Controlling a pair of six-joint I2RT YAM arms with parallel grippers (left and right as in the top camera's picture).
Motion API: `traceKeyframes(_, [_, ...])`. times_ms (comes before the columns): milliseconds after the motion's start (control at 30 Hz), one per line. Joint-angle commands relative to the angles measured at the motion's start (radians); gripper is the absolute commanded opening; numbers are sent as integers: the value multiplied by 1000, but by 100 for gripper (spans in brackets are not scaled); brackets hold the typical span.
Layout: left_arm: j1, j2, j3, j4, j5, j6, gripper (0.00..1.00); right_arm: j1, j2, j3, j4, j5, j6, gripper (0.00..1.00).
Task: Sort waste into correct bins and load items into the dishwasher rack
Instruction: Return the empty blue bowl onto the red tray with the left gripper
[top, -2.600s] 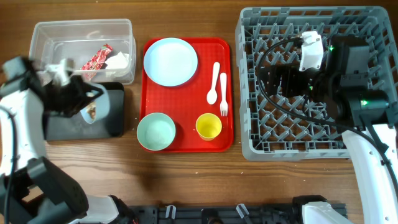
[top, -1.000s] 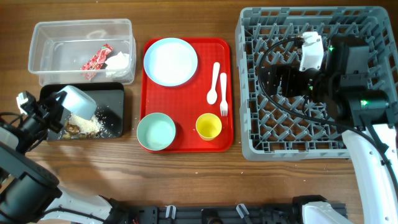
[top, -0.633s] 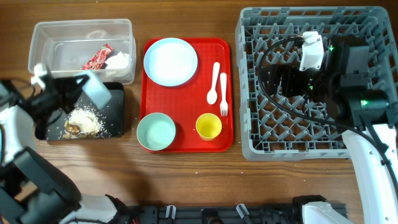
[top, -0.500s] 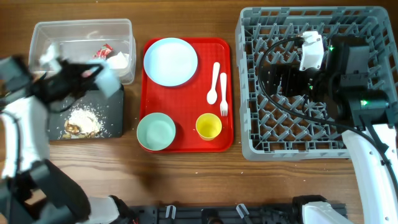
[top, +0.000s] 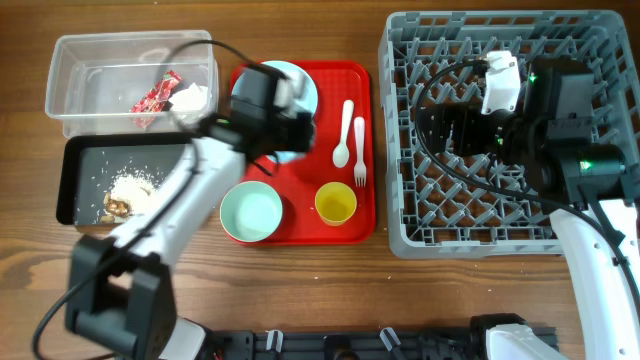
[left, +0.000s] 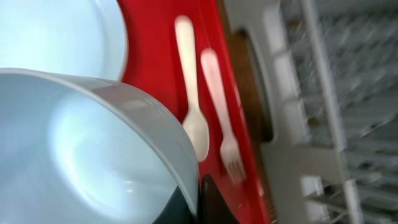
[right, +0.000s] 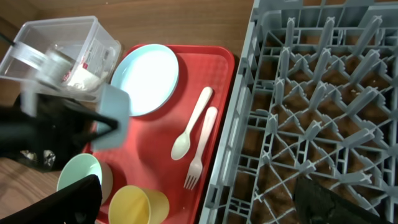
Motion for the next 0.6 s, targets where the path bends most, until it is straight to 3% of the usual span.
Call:
traceKeyframes(0, [-88, 51, 3, -32, -174, 41, 4, -4, 10, 20, -8, -1, 14, 100])
traceKeyframes(267, [-155, 150, 3, -89, -222, 32, 6, -4, 10, 20, -23, 0, 14, 100])
traceKeyframes(400, [-155, 166, 3, -95, -222, 33, 25, -4, 10, 20, -24, 0, 14, 100])
traceKeyframes(567, [-155, 159, 15, -97, -222, 33, 36, -4, 10, 20, -23, 0, 14, 100])
